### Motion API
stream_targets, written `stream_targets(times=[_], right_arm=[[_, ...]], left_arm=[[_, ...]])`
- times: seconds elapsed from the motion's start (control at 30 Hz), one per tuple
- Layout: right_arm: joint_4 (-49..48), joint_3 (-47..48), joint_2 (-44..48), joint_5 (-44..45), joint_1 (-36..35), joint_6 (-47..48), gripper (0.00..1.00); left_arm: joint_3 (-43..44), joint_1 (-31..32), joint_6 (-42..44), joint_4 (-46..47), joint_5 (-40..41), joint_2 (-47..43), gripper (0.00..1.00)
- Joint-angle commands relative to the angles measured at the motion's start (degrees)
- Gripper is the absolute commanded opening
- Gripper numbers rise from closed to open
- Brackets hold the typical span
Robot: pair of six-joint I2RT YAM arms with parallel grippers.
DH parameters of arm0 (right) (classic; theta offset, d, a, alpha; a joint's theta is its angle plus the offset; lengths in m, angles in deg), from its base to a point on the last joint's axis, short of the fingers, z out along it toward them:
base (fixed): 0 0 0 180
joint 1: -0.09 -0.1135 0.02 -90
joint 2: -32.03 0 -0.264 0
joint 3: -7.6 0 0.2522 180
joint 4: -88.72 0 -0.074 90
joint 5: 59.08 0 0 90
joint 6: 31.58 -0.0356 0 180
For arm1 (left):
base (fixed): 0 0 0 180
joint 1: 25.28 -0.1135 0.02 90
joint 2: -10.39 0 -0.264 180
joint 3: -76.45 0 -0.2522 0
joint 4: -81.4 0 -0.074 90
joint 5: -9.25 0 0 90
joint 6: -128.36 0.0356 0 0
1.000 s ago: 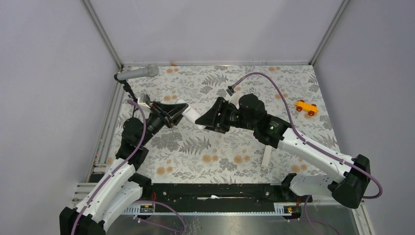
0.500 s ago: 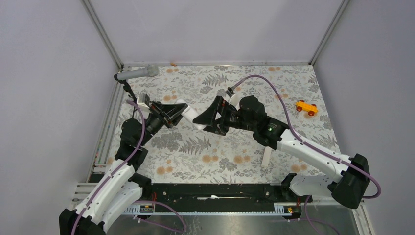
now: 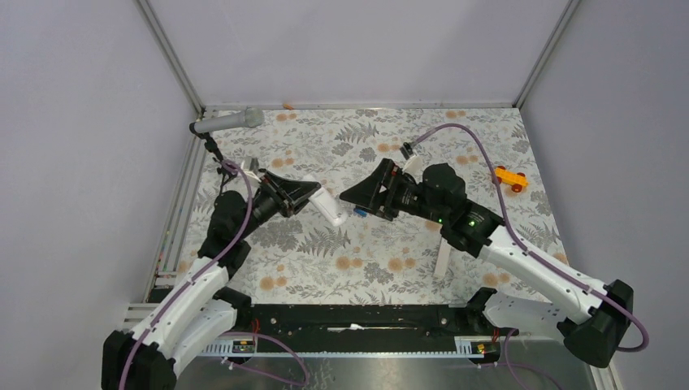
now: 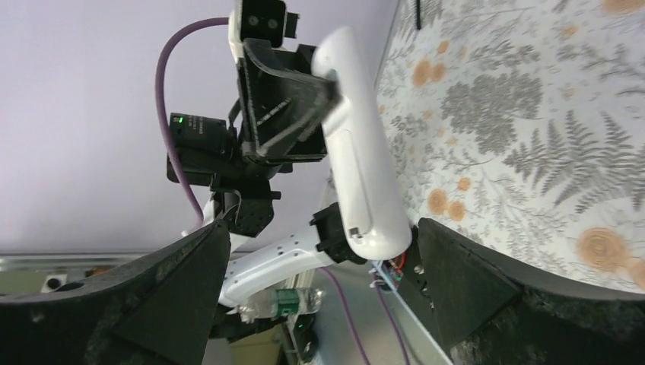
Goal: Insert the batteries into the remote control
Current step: Place the remote control at the center of the board.
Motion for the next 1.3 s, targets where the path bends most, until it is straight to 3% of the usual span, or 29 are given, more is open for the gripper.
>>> stream_targets(times=[0.0,0.07,0.2,0.27,0.4,0.7,0.93,1.17,1.27], right_arm=[[5.76,-1.72,2.98,3.43,1.14,6.78,1.0],[6.0,-2.64,3.25,1.9,1.37,9.77,0.99],[12.28,-1.54,3.91,4.81,1.37,16.15,0.98],[15.09,-0.59,3.76,6.54,1.37,18.27,0.97],[17.1,-0.4,3.32,7.37,1.38,18.92,0.97],[17.1,-2.39,4.54,8.54,1.44,17.39,0.96],[17.67,-4.79,5.15,8.97,1.43,17.36,0.95],[19.49,-9.12,-3.44,4.86,1.32,26.4,0.96],[16.28,-10.79,-7.65,6.96,-0.35,28.79,0.97]], left_arm=[[-2.1,-0.29,2.85,7.27,-8.03,4.33,0.0],[-1.46,-0.29,4.28,7.22,-11.23,5.91,0.0],[3.43,-0.29,16.14,-8.74,-13.0,9.03,0.0],[4.37,-0.04,19.58,-11.45,-14.4,12.95,0.0],[3.53,0.98,21.47,-7.8,-16.11,20.35,0.0],[8.01,6.3,28.57,-7.2,-12.04,34.93,0.0],[6.55,8.04,30.73,3.5,-10.29,43.62,0.04],[3.67,8.63,26.62,13.92,-10.4,48.61,0.04],[3.01,8.75,23.31,17.49,-11.1,49.19,0.04]])
